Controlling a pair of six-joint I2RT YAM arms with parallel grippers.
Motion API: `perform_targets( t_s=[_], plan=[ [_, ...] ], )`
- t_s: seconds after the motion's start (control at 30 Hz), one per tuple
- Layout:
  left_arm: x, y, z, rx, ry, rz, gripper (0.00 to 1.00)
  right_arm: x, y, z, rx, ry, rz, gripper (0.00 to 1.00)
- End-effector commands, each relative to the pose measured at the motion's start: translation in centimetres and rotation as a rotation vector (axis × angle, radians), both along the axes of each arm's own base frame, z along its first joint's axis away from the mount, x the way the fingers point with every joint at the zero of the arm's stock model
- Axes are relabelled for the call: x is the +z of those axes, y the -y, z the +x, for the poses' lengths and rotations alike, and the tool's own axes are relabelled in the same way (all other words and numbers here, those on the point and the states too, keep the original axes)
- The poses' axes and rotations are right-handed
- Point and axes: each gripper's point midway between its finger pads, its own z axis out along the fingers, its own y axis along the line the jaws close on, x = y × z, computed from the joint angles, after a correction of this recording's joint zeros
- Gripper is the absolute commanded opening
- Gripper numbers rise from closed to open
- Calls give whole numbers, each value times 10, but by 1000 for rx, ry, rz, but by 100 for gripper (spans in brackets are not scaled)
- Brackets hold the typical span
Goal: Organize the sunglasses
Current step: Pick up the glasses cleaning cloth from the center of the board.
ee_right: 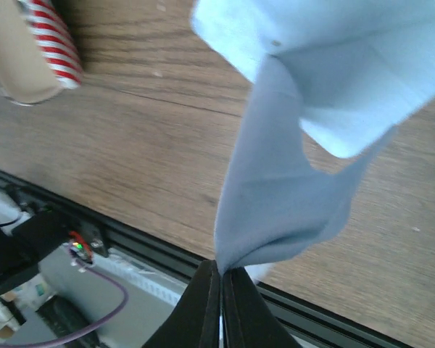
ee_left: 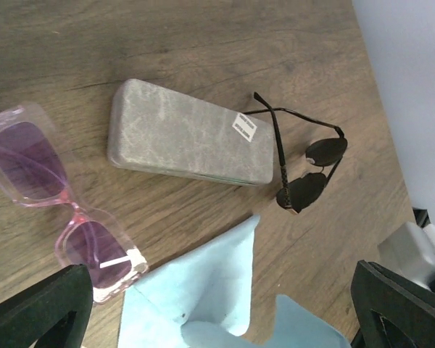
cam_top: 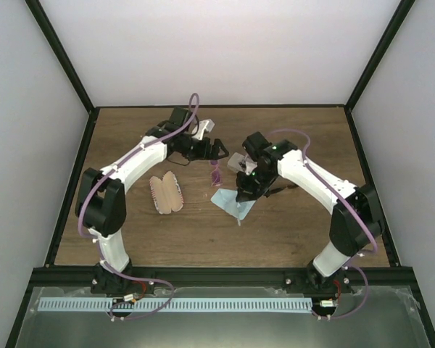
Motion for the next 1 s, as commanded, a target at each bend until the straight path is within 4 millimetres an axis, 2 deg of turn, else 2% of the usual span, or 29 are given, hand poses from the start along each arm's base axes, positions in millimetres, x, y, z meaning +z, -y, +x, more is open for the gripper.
perform_targets(
  t_s=[0.0, 0.1, 0.17, 0.3, 0.37, 0.43, 0.6, 0.63, 0.7, 0.83, 0.97],
  plan=[
    [9, -16, 14, 45, 27, 10, 100, 42, -41, 30, 13, 79, 170, 1],
    [11, -35, 20, 98, 40, 30, 100, 52, -59, 36, 31, 82, 233, 1],
    [12, -43, 20, 116, 42, 31, 100, 49, -65, 34, 30, 68, 248, 1],
    [11, -50, 5, 94, 46, 39, 100, 20, -57, 22, 0, 14, 215, 1],
    [11, -53, -5, 73, 53, 43, 98, 14, -53, 20, -18, 12, 205, 1],
    [16, -57, -14, 58, 92, 46, 91, 15, -54, 23, -31, 24, 205, 1],
    [38, -74, -29, 76, 227, 73, 55, 30, -57, 47, -111, 67, 219, 1],
    [42, -75, -32, 71, 247, 71, 54, 34, -57, 51, -128, 72, 234, 1],
    [51, -73, -40, 46, 290, 50, 59, 41, -57, 60, -169, 83, 264, 1],
    [64, -72, -48, 30, 368, 36, 99, 57, -60, 74, -230, 89, 349, 1],
    [72, -70, -47, 21, 408, 26, 100, 81, -64, 88, -284, 95, 447, 1]
  ],
)
